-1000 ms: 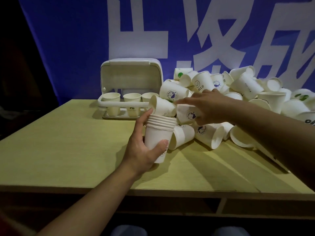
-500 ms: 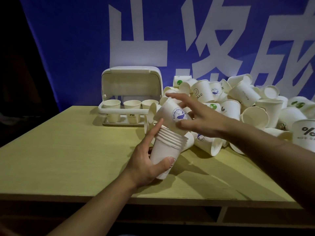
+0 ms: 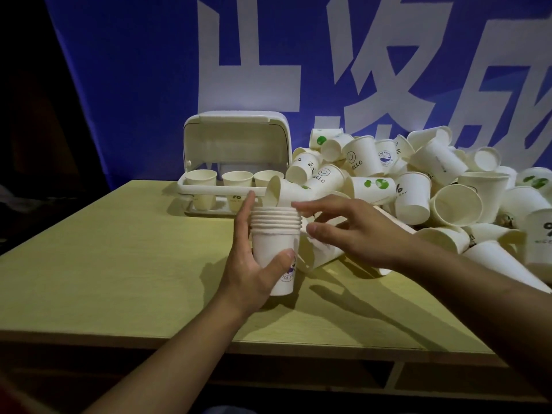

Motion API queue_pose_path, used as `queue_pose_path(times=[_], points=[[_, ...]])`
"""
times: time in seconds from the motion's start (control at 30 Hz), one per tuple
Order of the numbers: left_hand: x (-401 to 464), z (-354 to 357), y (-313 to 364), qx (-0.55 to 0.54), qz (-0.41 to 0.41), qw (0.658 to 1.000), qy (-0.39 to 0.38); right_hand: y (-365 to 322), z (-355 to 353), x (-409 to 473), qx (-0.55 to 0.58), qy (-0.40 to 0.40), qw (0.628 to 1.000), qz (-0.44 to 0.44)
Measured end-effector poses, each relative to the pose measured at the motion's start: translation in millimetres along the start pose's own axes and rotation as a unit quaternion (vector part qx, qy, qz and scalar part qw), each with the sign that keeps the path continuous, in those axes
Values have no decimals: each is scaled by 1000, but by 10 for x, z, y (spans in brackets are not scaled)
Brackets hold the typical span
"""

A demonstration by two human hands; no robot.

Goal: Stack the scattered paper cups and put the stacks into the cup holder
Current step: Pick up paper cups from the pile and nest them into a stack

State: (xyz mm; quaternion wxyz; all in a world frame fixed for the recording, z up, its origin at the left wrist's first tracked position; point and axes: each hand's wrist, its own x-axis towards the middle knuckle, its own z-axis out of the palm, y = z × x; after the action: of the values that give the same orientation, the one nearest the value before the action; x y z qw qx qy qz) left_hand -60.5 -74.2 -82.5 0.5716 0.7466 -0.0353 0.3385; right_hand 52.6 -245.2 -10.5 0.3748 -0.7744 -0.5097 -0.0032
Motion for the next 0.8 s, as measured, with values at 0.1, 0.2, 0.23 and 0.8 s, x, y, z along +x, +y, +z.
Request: queue_pose_path(times=[0.1,0.2,0.23,0.8], points=[[-9,12,-21,2,1,1000,2,103,-56,33,-54,75,996,6],[-5,8,-5,0,-6,1000,21,245,-161,110,-167,167,970,59],[-4,2,-9,4,-7,1000,25,293,-176,129,-210,147,963,80],[-17,48,-14,43,-16,999,-3,422,-131,371,-245,124,951,145]])
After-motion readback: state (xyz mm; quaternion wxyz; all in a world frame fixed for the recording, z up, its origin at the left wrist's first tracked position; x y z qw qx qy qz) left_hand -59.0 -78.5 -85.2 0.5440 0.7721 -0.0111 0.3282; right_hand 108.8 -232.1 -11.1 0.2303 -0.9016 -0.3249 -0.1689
